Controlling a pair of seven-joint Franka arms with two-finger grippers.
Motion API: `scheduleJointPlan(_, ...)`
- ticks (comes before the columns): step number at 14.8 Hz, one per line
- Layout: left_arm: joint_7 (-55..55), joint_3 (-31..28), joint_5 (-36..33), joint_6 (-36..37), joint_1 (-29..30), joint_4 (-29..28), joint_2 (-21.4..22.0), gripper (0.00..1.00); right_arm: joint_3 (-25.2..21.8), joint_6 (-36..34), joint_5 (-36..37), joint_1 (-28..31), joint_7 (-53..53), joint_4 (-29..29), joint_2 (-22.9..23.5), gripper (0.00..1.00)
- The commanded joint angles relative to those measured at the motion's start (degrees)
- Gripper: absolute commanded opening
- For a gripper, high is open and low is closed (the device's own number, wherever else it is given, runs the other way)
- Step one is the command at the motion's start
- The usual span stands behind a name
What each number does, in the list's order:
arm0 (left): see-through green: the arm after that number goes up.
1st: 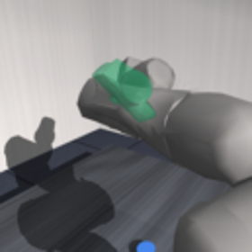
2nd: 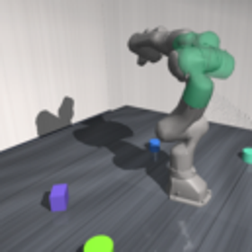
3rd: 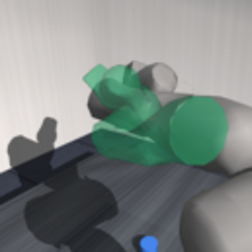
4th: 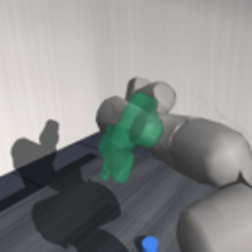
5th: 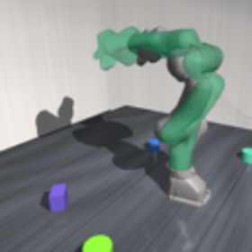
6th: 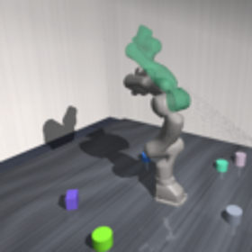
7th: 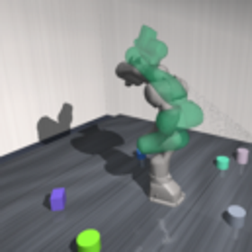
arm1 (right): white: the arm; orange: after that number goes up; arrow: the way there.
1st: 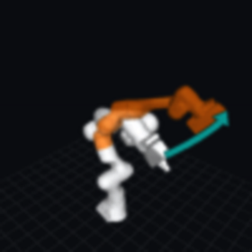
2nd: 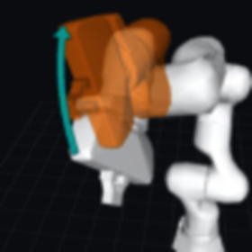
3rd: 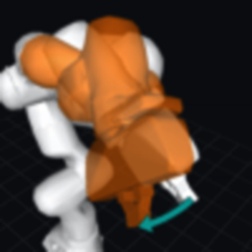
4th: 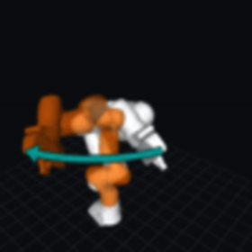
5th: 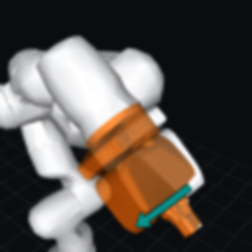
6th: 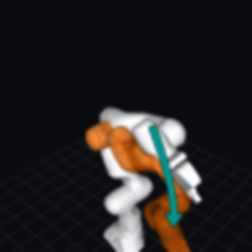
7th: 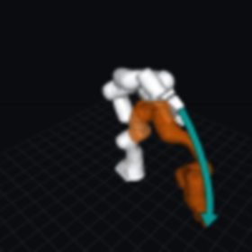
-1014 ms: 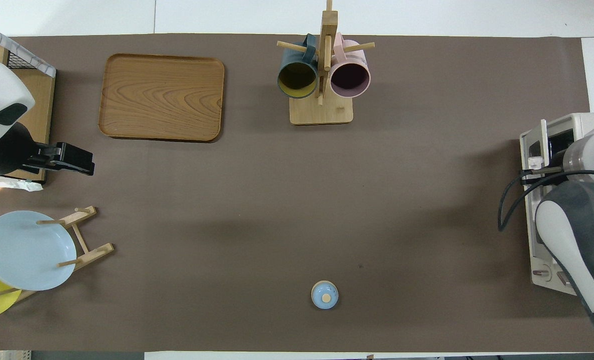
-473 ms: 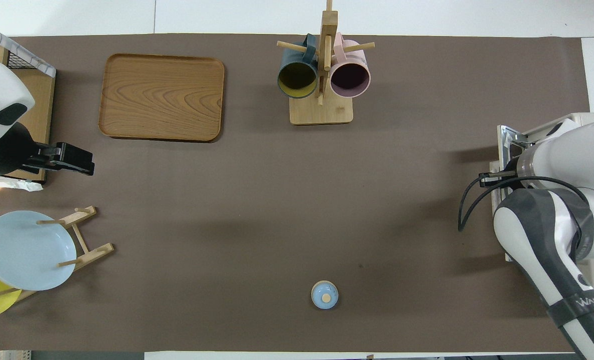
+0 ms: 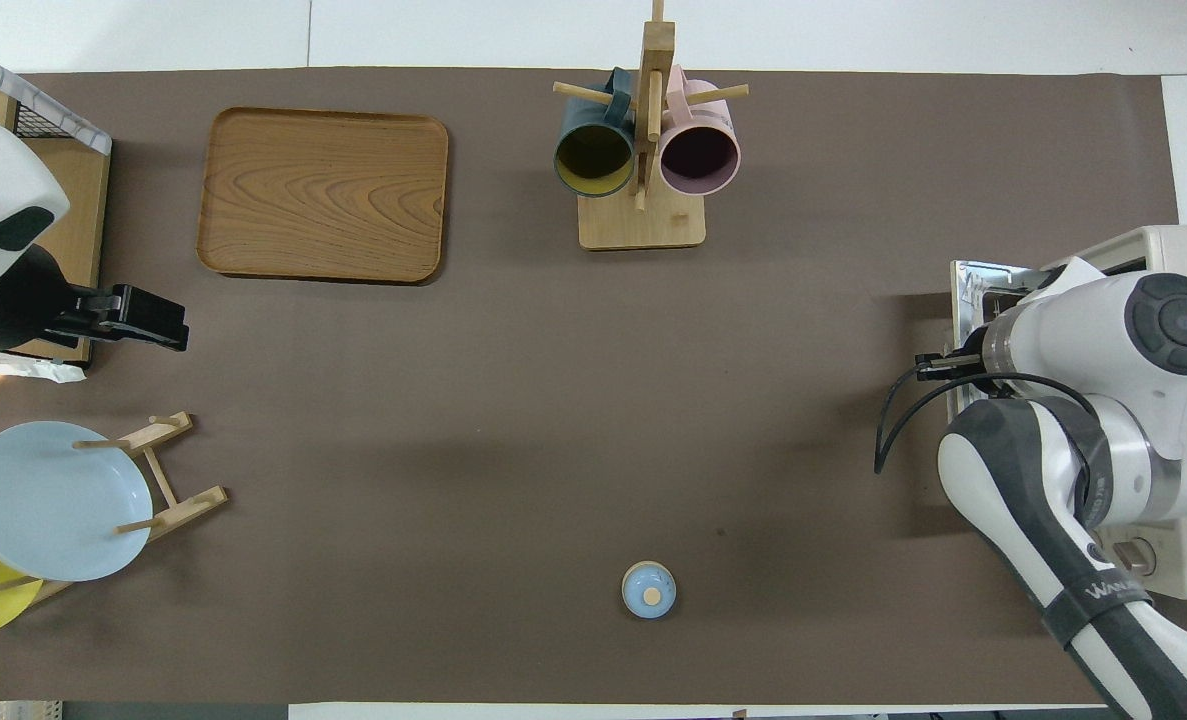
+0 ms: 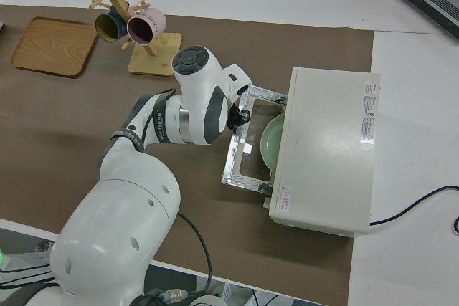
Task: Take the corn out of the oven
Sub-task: 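Reach the right gripper into the toaster oven toward the green plate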
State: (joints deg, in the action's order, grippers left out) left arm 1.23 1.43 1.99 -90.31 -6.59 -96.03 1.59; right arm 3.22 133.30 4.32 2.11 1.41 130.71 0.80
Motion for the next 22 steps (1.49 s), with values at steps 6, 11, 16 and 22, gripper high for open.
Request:
scheduleJointPlan(6, 0.0, 0.5, -0.9, 0.6, 0.5, 0.1, 0.5, 1.0, -1.9, 8.9, 2.7, 3.0, -1.2, 5.9, 2.4, 0.0)
scheduleJointPlan(11, -0.1, 0.4, -0.8, 0.6, 0.6, 0.1, 0.5, 1.0, -1.7, 10.6, 2.7, 2.6, 0.9, 6.0, 4.9, 0.0)
scheduleJointPlan(16, 0.0, 0.4, -0.9, 0.6, 0.6, 0.1, 0.6, 1.0, -1.5, 10.0, -3.9, -2.9, 4.5, 4.5, 5.1, 0.0)
scheduleJointPlan(22, 0.0, 0.5, -0.9, 0.5, 0.5, 0.1, 0.5, 1.0, -1.6, -9.7, -5.5, -6.1, 7.9, -7.8, 2.1, 0.0)
